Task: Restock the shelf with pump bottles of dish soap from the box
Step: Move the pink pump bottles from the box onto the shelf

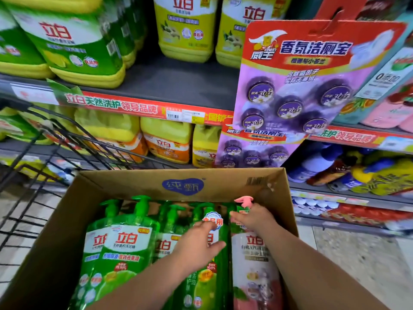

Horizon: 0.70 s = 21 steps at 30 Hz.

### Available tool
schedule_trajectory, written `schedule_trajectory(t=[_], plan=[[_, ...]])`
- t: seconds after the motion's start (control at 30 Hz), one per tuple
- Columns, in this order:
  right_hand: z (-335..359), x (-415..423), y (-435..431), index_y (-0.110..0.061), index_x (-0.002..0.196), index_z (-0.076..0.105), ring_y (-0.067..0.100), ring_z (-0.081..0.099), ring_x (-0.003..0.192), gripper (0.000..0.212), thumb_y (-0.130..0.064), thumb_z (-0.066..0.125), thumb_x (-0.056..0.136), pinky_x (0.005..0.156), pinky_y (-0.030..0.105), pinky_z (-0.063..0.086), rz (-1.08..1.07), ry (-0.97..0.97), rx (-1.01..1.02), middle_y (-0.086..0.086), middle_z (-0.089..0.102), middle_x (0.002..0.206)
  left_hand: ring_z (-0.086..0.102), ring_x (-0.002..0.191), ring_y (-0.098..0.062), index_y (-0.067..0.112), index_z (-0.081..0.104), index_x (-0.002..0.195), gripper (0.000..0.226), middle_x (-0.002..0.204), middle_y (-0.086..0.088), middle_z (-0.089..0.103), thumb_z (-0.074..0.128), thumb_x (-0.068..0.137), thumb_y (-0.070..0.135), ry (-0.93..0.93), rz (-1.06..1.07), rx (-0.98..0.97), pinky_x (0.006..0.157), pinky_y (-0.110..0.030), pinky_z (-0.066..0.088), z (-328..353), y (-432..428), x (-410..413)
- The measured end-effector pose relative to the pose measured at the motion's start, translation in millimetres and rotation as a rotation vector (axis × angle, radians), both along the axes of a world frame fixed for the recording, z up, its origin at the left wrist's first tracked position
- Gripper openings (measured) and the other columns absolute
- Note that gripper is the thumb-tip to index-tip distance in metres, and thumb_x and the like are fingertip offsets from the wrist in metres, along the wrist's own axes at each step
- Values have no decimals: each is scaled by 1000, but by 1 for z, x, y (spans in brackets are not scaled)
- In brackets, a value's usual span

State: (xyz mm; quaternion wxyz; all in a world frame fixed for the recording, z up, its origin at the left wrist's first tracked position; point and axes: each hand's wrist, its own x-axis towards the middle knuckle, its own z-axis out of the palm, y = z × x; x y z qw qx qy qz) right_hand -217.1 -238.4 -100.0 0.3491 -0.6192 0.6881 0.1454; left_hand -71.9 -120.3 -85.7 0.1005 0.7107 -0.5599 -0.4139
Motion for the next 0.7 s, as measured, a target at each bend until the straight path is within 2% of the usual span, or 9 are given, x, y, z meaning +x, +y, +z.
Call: schedule_trajectory(t=[0.07,0.2,0.3,0.33,0.4,0.47,0.53,0.63,0.7], plan=[[-2,0,-1,-14,124,53,24,58,111,69,-65,60,77,79,26,40,34,30,-21,7,60,123,50,121,-18,23,43,135,55,137,-1,47,57,86,47,-1,-1,4,97,-26,39,-3,3,0],[1,-3,-2,-12,120,56,21,60,106,77,-69,65,69,78,26,43,46,77,0,6,62,118,49,123,-17,22,41,136,58,140,0,45,55,87,47,8,-22,40,98,-26,39,-8,12,1],[4,-10,-3,-17,101,60,9,59,69,64,-64,75,61,54,21,41,37,24,115,-4,63,85,45,127,-18,21,37,139,61,143,-1,40,55,87,48,-1,-49,81,104,-30,38,-11,18,2],[5,-12,-3,-17,98,57,7,57,63,62,-62,78,60,50,21,41,21,8,153,-4,60,80,43,129,-18,22,36,140,63,145,0,39,55,87,48,-5,-60,90,106,-31,37,-12,20,2],[5,-14,-2,-15,103,56,11,61,67,64,-54,82,60,54,24,49,-25,-45,219,0,62,87,39,132,-17,23,33,142,66,147,1,36,56,85,49,-19,-89,89,109,-32,34,-15,23,2],[6,-15,-3,-10,112,57,19,66,83,69,-46,85,60,71,31,56,-94,-100,282,7,66,100,32,136,-16,23,30,144,71,151,2,29,58,84,50,-19,-111,81,111,-30,29,-17,26,1],[8,-17,-4,-9,113,55,25,66,93,68,-41,86,62,82,35,55,-117,-101,320,11,67,107,23,141,-16,24,24,146,77,155,3,21,60,83,50,7,-108,86,113,-28,22,-21,29,0],[8,-20,-5,-7,111,56,26,64,98,58,-31,84,67,88,35,52,-136,-97,347,14,65,111,13,144,-15,25,16,149,84,158,5,6,62,82,48,73,-101,114,115,-28,14,-26,33,0],[8,-21,-7,-8,95,59,23,61,93,44,-28,85,65,86,34,49,-156,-91,358,11,65,105,11,145,-14,25,13,149,87,158,8,2,63,81,47,99,-103,129,118,-30,13,-28,35,1]])
